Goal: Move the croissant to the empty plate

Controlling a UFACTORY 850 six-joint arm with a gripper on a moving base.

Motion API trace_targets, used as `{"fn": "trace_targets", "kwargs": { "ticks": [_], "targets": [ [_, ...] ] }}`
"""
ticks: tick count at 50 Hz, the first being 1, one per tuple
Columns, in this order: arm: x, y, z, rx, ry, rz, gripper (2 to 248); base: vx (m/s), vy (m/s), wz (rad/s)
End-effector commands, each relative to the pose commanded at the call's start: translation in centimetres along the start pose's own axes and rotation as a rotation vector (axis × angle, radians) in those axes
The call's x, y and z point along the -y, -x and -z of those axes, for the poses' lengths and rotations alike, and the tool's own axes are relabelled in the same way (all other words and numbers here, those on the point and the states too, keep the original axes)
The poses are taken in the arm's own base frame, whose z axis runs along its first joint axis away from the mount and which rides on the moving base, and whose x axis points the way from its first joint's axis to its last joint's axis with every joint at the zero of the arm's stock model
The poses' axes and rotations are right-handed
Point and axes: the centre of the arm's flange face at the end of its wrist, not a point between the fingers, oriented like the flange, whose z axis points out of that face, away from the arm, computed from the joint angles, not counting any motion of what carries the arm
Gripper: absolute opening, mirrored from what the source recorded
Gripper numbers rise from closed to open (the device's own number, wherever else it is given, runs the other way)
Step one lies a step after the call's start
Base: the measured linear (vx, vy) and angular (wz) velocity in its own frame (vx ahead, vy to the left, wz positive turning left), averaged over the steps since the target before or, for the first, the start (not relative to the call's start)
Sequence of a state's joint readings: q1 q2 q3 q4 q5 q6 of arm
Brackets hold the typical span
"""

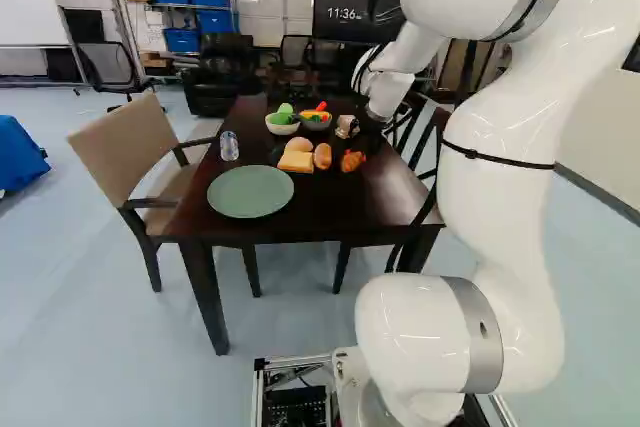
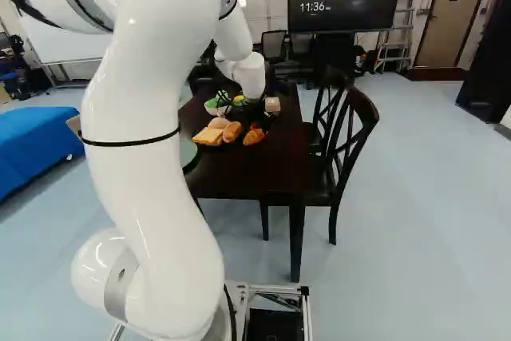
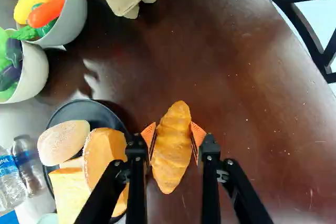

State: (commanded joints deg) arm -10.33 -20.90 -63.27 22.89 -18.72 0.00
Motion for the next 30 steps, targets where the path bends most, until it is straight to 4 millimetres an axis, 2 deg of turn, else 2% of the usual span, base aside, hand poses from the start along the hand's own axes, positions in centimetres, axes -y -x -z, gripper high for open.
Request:
{"fn": "trace_targets", "kwargs": {
  "ticks": [30],
  "targets": [
    [0.00,0.00,0.00,0.000,0.000,0.000,109,0.000,0.000,0.000]
  ]
}}
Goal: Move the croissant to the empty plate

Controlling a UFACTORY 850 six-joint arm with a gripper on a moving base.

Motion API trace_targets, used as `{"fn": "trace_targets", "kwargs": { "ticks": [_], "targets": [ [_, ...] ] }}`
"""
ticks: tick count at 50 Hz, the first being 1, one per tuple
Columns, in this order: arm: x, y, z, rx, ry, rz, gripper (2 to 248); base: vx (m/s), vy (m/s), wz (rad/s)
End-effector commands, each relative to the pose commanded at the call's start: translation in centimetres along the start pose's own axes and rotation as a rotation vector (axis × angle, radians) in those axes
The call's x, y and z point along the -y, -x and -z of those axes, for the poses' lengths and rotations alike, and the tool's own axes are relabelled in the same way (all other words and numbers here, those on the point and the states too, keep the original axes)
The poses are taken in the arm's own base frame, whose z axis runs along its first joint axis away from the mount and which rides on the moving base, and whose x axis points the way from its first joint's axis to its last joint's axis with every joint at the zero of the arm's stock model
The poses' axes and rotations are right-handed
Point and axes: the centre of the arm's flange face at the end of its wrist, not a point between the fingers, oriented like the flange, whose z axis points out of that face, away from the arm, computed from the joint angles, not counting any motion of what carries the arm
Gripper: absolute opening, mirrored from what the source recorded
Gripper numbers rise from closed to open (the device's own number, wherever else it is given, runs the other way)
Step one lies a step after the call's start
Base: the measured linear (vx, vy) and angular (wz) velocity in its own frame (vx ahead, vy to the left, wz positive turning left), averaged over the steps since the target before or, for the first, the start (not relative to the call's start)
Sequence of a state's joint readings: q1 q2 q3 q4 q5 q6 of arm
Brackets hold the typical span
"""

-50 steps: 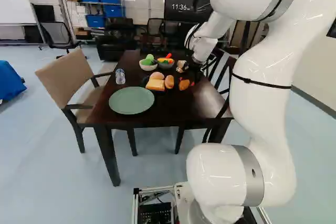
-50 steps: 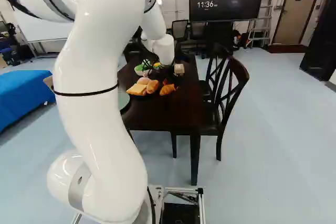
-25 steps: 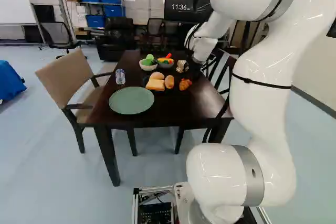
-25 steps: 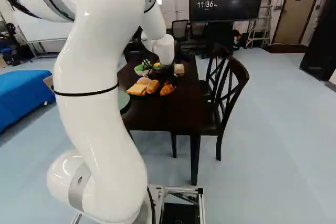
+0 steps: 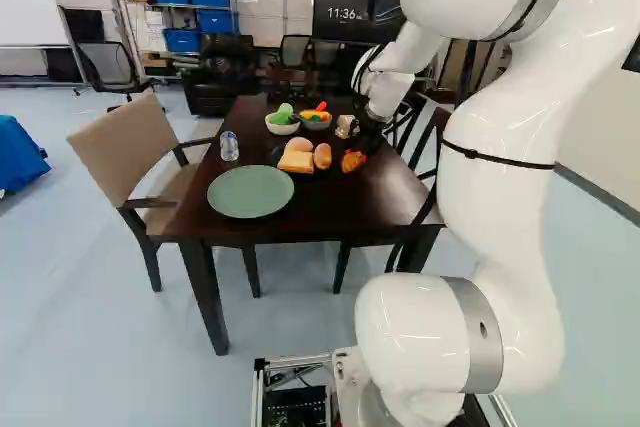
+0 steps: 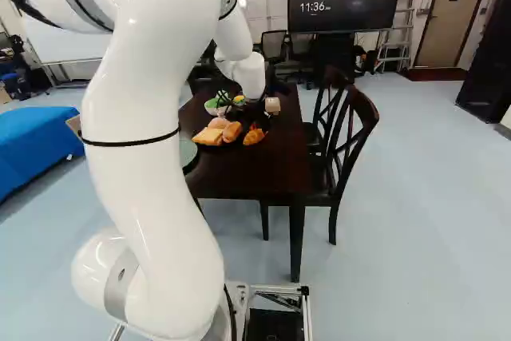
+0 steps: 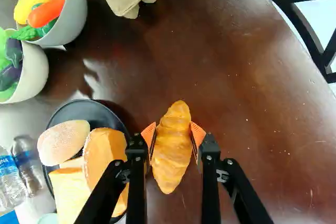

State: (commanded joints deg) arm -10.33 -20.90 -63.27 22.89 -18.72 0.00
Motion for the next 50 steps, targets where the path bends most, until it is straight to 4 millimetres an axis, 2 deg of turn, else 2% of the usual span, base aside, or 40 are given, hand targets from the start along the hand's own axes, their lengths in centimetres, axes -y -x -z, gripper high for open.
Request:
{"fn": "trace_targets", "kwargs": {
  "ticks": [11,50],
  "targets": [
    [0.1,0.0,0.5,-0.008,-0.003,0.001,109,0.000,0.000,0.000],
    [0.9,-0.4,5.8,-0.086,-0.035,0.012,109,0.000,0.000,0.000]
  ]
}}
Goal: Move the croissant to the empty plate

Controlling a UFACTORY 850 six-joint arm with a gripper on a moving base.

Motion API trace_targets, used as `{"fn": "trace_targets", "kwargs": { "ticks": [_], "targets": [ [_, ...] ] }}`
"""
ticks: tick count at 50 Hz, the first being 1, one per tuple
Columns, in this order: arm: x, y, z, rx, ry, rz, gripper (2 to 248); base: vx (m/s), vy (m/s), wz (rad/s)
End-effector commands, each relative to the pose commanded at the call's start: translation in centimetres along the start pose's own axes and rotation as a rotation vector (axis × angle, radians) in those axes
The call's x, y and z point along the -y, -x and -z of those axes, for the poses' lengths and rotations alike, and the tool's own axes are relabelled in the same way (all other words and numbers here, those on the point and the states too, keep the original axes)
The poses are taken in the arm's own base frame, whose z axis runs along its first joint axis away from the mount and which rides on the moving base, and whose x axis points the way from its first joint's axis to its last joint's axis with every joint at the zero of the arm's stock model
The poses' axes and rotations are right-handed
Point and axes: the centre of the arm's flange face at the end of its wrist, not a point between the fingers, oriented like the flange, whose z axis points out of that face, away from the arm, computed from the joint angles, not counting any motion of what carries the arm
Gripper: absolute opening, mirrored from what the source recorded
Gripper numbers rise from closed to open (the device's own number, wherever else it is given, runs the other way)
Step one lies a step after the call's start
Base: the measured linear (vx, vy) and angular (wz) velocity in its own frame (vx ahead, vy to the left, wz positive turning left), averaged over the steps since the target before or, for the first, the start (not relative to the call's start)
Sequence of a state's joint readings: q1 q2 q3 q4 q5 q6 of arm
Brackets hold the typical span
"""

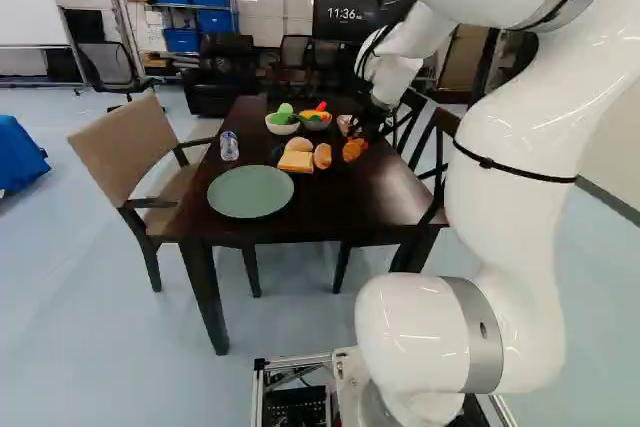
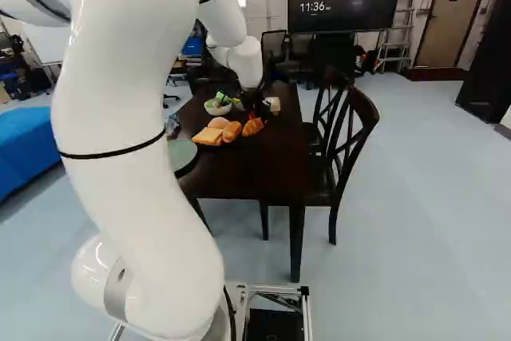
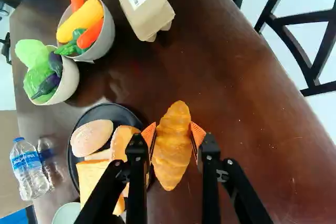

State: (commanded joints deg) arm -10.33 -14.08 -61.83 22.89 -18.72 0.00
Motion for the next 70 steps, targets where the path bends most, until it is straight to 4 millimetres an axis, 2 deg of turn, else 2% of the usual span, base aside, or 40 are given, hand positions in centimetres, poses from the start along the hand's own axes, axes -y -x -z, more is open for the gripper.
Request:
{"fn": "trace_targets", "kwargs": {
  "ticks": [16,43,70],
  "targets": [
    [0.8,-0.1,2.1,-0.031,-0.017,0.012,109,0.000,0.000,0.000],
    [5.3,1.6,5.4,-0.064,-0.079,0.087,109,0.000,0.000,0.000],
    [9.4,3.8,5.2,-0.038,-0.120,0.160,109,0.000,0.000,0.000]
  ]
}}
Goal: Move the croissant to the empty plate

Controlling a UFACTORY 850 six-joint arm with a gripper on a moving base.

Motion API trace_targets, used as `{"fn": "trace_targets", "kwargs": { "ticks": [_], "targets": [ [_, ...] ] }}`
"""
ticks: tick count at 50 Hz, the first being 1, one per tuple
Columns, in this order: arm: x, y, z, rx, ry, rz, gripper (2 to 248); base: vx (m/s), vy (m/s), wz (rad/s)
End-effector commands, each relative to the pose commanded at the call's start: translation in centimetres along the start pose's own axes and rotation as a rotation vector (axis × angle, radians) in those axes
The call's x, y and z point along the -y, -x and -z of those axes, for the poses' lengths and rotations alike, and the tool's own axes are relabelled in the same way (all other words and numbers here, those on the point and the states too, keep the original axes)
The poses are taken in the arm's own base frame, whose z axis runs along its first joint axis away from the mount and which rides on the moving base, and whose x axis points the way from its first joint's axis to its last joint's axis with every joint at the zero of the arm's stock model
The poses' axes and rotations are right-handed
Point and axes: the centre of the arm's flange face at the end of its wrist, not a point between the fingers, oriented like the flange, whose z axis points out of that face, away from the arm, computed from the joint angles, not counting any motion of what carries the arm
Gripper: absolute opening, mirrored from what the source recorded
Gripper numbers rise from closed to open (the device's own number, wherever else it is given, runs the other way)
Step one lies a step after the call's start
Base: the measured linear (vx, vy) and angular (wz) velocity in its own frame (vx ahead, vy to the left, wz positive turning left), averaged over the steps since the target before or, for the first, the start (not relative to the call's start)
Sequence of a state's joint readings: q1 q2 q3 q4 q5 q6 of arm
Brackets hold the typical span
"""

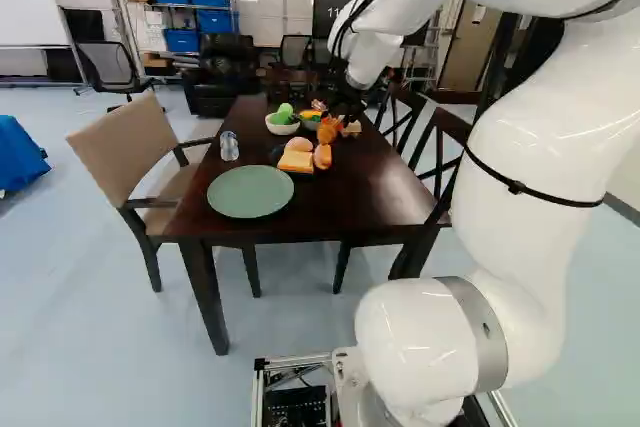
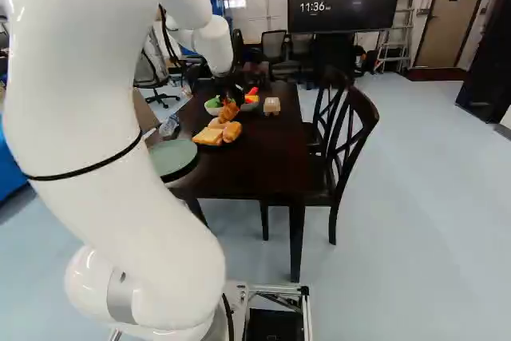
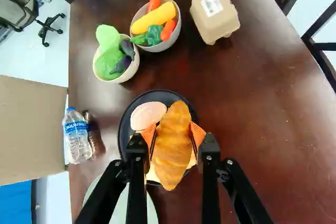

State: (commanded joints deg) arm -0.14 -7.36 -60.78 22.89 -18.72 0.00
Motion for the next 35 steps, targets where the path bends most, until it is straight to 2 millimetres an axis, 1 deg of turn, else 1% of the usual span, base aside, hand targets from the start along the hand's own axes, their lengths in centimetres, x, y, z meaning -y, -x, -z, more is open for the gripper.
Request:
{"fn": "trace_targets", "kwargs": {
  "ticks": [35],
  "targets": [
    [5.7,2.0,-1.0,0.033,-0.058,0.091,109,0.000,0.000,0.000]
  ]
}}
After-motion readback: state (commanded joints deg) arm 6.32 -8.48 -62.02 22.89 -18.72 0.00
